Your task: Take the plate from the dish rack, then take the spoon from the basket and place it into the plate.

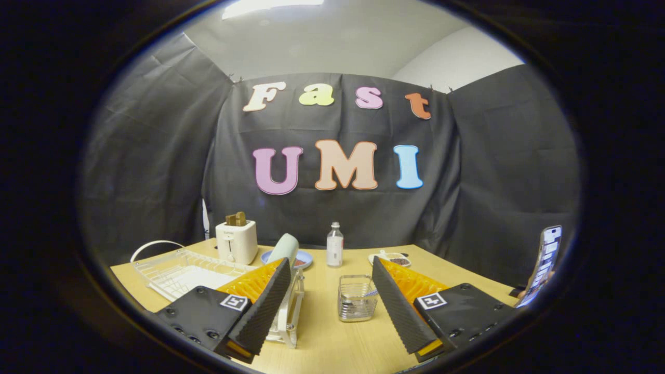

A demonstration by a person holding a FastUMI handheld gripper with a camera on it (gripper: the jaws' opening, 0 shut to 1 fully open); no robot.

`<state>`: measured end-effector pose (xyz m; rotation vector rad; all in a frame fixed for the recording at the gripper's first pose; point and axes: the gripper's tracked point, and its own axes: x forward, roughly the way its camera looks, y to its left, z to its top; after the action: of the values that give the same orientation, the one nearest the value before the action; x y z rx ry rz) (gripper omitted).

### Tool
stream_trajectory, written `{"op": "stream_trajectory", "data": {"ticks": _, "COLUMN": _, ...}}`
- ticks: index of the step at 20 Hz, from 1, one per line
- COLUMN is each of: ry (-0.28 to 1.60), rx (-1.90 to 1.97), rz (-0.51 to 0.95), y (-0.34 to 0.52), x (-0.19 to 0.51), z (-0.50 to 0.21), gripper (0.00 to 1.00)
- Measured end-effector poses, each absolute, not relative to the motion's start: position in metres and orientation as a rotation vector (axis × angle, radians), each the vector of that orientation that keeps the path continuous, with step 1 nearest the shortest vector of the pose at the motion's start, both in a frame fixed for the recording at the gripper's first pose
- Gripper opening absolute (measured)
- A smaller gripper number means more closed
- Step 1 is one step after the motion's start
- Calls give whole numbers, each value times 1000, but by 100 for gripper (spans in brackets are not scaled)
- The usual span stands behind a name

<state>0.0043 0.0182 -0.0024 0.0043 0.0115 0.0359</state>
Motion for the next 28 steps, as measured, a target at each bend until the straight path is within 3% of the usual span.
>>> {"op": "stream_trajectory", "data": {"ticks": 11, "ry": 88, "rx": -54, "rz": -47, "y": 36, "x": 67, "z": 23, "gripper": 100}}
{"op": "stream_trajectory", "data": {"ticks": 18, "ry": 247, "rx": -18, "rz": -138, "y": 53, "x": 114, "z": 32, "gripper": 100}}
{"op": "stream_trajectory", "data": {"ticks": 28, "ry": 590, "rx": 87, "rz": -175, "y": 76, "x": 129, "z": 5, "gripper": 100}}
